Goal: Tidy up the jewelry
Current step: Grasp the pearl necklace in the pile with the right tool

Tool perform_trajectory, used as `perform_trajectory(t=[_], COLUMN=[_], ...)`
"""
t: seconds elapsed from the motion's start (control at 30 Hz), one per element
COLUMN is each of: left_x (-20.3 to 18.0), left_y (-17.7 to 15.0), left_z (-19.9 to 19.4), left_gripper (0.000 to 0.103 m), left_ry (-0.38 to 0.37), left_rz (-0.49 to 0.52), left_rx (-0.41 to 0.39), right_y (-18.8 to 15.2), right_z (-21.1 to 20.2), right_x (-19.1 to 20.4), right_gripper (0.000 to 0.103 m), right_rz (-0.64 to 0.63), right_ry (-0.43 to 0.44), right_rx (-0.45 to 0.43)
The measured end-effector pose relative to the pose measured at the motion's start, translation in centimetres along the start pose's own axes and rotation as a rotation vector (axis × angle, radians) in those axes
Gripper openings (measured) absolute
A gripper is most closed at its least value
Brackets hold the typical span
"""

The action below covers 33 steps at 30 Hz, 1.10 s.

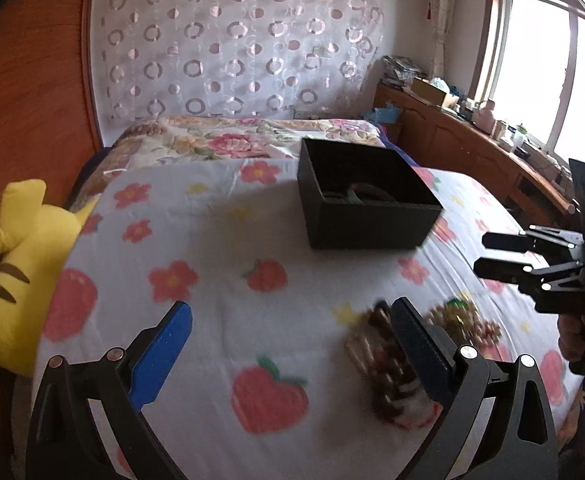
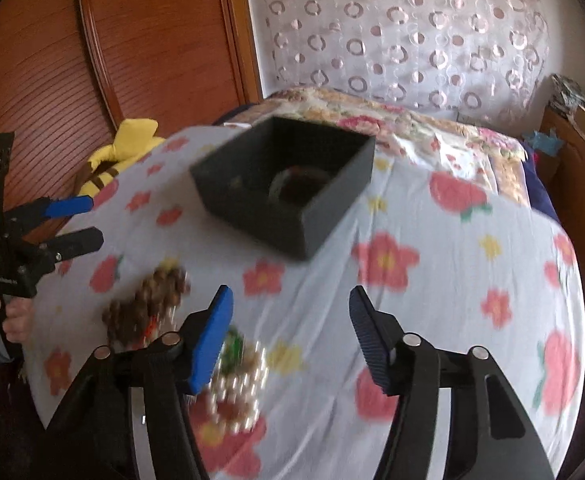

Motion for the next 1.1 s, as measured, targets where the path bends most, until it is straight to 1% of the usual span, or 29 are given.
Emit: perform_trajectory(t=[0.13, 0.33, 0.4, 0.5, 0.57, 0.63, 0.67, 0.73, 0.77, 0.83, 1.0, 1.1], left_x=[-0.4, -0.6, -0.6, -0.5, -0.4, -0.5, -0.6, -0.7, -0.8, -0.9, -1.6, -2.2], left_y=[-1.9, -4.3, -4.8, -5.4, -5.5, -5.7, -5.8, -5.9, -6.0, -6.3, -7.3, -7.8], left_z=[-0.8, -2.2, -2.6, -3.3, -3.8, -4.2, -4.5, -4.9, -5.0, -5.2, -5.4, -5.6], left_gripper=[0.096, 0.096, 0.096, 0.096, 0.096, 0.096, 0.096, 0.096, 0.096, 0.096, 0.096, 0.096], left_ry=[-0.002, -0.005, -0.005, -0.002, -0.003, -0.004, -0.005, -0.007, -0.010, -0.015, -0.024, -0.025], left_rz=[0.012, 0.011, 0.012, 0.010, 0.008, 0.006, 0.007, 0.006, 0.004, 0.000, -0.006, 0.008], left_rx=[-0.007, -0.017, -0.023, -0.034, -0.043, -0.050, -0.055, -0.066, -0.070, -0.075, -0.072, -0.072], right_y=[-2.6, -5.0, -5.5, -5.4, -5.3, -5.3, -5.3, -5.4, -5.6, -5.8, -6.0, -5.6], right_z=[-0.6, -0.8, -0.7, -0.6, -0.5, -0.2, -0.2, -0.4, -0.4, -0.8, -2.9, -5.0], right_x=[1.2, 3.2, 3.4, 3.5, 3.4, 3.4, 3.4, 3.5, 3.5, 3.3, 3.1, 3.2], right_gripper=[0.059, 0.051, 0.046, 0.039, 0.037, 0.029, 0.027, 0.014, 0.014, 0.009, 0.009, 0.009], right_rz=[0.014, 0.008, 0.014, 0.040, 0.051, 0.073, 0.082, 0.087, 0.091, 0.109, 0.122, 0.122], right_ry=[-0.006, 0.002, 0.004, 0.020, 0.021, 0.044, 0.056, 0.063, 0.066, 0.073, 0.038, 0.014], right_rx=[0.002, 0.014, 0.026, 0.018, 0.018, 0.024, 0.020, 0.017, 0.020, 0.003, -0.070, -0.128])
Point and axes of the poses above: each gripper's, at about its wrist camera, not at the fingertips, and z roughly the way its jaws point, x to its left, y to its top, the point moved 5 cm from there along z, roughly the way its jaws point, and after that the axes turned 12 degrees about -z, right-handed, at the moved point
